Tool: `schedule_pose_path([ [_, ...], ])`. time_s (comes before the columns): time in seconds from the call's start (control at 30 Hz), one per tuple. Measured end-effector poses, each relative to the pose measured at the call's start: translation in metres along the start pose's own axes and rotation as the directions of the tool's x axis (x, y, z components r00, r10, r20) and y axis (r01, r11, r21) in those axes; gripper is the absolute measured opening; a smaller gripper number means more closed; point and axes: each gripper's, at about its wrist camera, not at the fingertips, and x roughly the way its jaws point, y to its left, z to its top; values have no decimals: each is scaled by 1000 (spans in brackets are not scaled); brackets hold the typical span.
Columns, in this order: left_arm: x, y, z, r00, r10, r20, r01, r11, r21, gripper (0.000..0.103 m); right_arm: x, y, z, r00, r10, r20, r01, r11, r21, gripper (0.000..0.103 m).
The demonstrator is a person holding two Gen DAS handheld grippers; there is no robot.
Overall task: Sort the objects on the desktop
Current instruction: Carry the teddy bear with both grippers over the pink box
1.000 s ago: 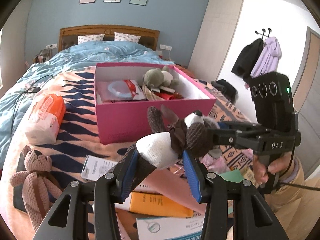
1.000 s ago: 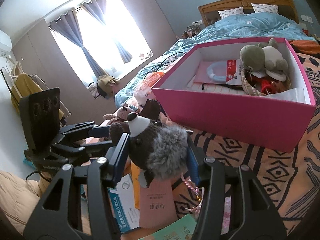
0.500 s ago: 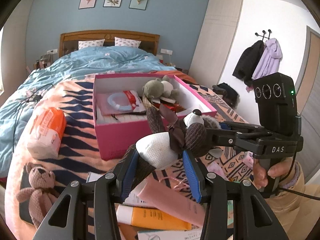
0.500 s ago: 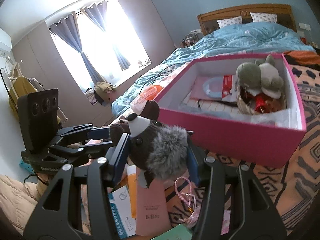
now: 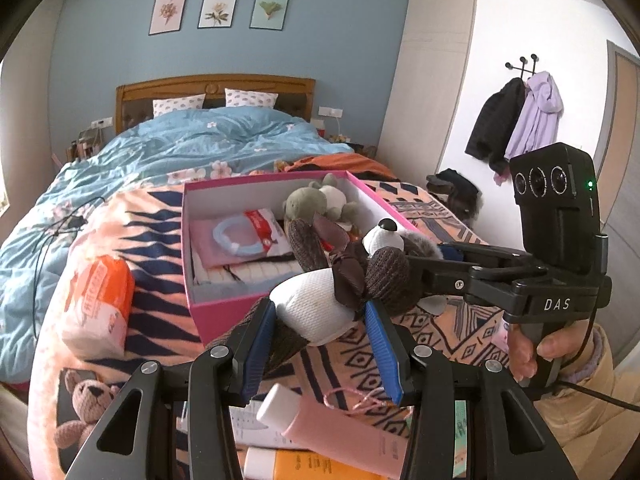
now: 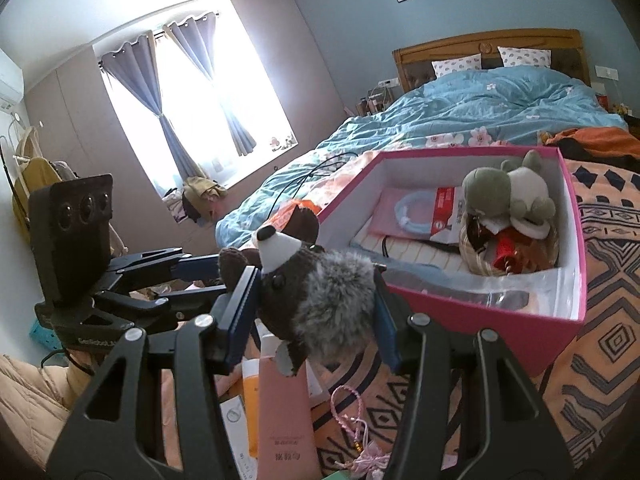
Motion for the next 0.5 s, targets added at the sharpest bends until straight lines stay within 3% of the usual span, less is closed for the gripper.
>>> schedule_pose_path([
  [0.5, 12, 4, 30, 999, 27, 25, -28, 999, 34, 47, 4, -15, 26, 999, -7, 32, 7, 1000, 11, 55],
])
